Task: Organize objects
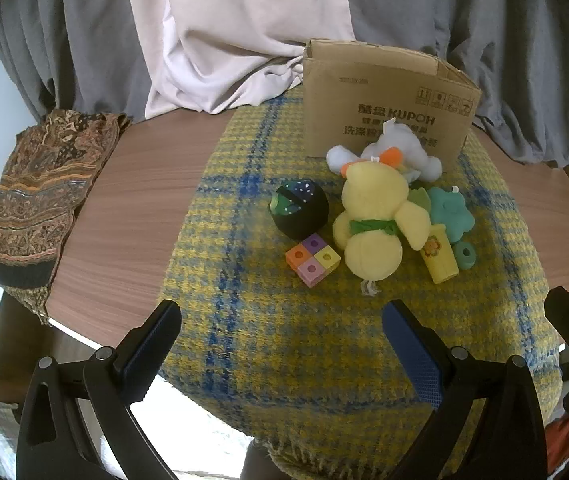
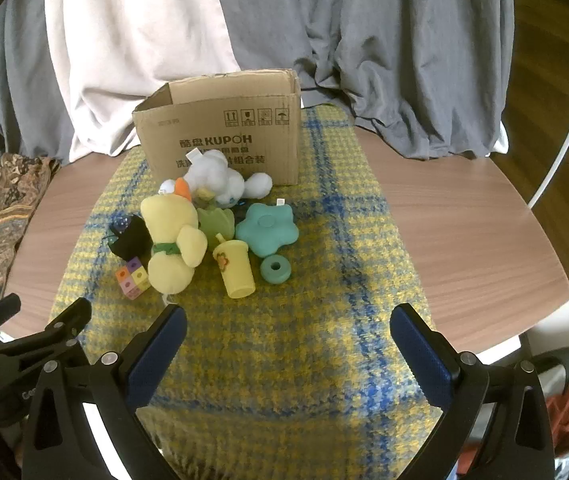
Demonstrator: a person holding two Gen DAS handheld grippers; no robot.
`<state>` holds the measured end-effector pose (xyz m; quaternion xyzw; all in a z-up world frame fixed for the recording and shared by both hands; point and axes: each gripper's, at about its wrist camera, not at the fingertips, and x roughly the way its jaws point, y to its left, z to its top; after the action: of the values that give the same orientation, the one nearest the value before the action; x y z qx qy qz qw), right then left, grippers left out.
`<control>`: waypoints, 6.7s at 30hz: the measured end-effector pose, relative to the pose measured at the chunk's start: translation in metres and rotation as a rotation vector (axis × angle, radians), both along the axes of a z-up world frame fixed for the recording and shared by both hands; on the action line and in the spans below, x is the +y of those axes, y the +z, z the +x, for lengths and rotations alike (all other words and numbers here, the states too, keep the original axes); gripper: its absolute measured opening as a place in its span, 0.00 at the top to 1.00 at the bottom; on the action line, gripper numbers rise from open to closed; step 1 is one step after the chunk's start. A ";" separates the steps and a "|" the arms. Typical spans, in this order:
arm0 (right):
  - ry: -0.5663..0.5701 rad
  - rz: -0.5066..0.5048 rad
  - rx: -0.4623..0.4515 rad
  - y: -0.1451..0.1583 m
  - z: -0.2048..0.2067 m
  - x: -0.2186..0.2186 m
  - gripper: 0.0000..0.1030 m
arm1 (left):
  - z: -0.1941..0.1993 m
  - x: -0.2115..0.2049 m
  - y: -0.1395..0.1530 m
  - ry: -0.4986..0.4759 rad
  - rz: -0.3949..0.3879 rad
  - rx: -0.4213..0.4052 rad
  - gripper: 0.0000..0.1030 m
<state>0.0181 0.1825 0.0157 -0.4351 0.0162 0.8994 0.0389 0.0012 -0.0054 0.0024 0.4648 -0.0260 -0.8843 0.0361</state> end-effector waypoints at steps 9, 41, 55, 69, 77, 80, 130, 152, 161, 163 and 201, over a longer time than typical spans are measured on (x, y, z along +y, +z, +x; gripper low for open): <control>-0.002 -0.006 -0.001 -0.003 -0.001 0.001 0.01 | 0.001 -0.002 0.001 0.009 0.005 0.007 0.00; -0.005 -0.019 -0.012 -0.010 -0.004 0.001 0.01 | 0.001 -0.005 0.006 0.022 -0.011 0.026 0.00; -0.014 -0.028 -0.021 -0.012 -0.006 0.003 0.01 | 0.000 -0.007 0.005 0.030 -0.015 0.023 0.00; -0.012 -0.032 -0.025 -0.015 -0.007 0.001 0.01 | 0.002 -0.010 0.001 0.031 -0.010 0.019 0.00; -0.014 -0.029 -0.028 -0.017 -0.007 0.002 0.01 | 0.001 -0.009 -0.001 0.035 0.000 0.015 0.00; -0.015 -0.026 -0.026 -0.018 -0.007 0.002 0.01 | 0.000 -0.009 -0.003 0.035 0.000 0.013 0.00; 0.018 -0.005 -0.045 -0.093 -0.069 -0.009 0.12 | -0.073 0.000 -0.099 -0.057 -0.011 -0.011 0.06; -0.059 -0.021 -0.108 -0.119 -0.109 0.017 0.26 | -0.092 0.005 -0.112 -0.019 0.034 -0.019 0.16; -0.025 -0.011 -0.137 -0.132 -0.116 0.007 0.40 | -0.089 0.004 -0.112 -0.018 0.052 -0.006 0.27; -0.021 -0.009 -0.129 -0.131 -0.114 0.007 0.47 | -0.089 0.006 -0.112 -0.018 0.055 -0.003 0.31; -0.025 -0.074 0.029 -0.062 -0.080 0.018 0.65 | -0.064 0.011 -0.050 -0.043 0.038 0.095 0.47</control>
<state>-0.0617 0.2004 -0.0466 -0.4229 0.0554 0.9038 0.0341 -0.0625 0.0058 -0.0476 0.4223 -0.0173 -0.9062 0.0095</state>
